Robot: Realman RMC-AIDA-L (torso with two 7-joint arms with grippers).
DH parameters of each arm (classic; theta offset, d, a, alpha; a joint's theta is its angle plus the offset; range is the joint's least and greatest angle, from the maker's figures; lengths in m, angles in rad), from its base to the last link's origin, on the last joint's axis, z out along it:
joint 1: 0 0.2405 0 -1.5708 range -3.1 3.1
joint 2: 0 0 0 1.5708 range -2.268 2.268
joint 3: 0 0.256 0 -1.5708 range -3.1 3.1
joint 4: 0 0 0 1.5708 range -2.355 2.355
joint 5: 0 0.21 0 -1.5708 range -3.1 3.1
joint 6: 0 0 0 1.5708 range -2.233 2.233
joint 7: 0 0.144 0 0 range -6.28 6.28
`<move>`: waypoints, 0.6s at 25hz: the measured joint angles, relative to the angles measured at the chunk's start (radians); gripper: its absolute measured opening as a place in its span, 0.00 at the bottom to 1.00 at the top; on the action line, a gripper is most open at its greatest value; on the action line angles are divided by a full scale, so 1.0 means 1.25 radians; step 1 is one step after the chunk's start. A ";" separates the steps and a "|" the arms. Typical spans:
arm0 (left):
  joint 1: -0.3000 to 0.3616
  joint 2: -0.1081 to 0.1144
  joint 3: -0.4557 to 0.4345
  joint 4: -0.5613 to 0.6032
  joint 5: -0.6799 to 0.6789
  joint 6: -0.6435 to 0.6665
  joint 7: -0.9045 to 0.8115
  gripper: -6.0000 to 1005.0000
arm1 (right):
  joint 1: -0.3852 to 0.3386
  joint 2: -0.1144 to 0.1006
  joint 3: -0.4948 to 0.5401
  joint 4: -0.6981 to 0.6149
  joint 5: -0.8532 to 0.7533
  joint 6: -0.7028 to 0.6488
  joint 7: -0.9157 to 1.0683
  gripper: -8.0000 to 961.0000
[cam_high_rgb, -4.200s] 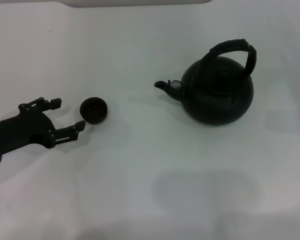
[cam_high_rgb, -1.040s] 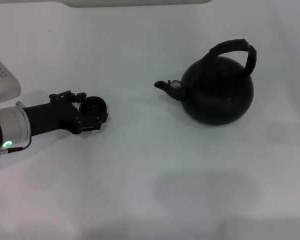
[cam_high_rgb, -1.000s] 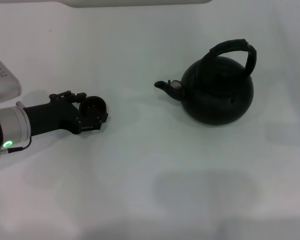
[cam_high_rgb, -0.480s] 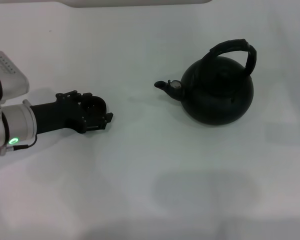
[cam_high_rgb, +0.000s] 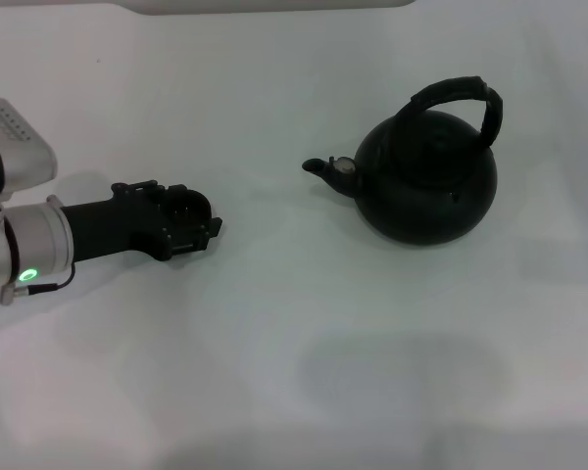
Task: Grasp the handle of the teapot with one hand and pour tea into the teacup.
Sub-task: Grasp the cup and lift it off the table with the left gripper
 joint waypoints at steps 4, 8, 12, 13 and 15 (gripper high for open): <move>0.000 0.000 0.000 0.002 0.000 0.001 0.014 0.71 | 0.001 0.000 0.000 0.000 0.000 0.000 0.000 0.89; 0.000 -0.002 0.002 0.007 0.000 0.004 0.023 0.71 | 0.000 0.000 0.000 -0.001 0.000 0.000 0.000 0.89; 0.000 -0.003 0.016 0.031 0.000 0.005 0.023 0.71 | 0.001 0.000 0.000 -0.001 0.000 0.000 0.000 0.89; 0.000 -0.003 0.019 0.037 0.000 0.005 0.023 0.71 | 0.001 0.000 0.000 -0.001 0.000 0.000 0.000 0.89; -0.002 -0.003 0.028 0.049 0.000 0.005 0.024 0.71 | 0.003 0.000 0.000 -0.001 0.000 0.000 0.000 0.89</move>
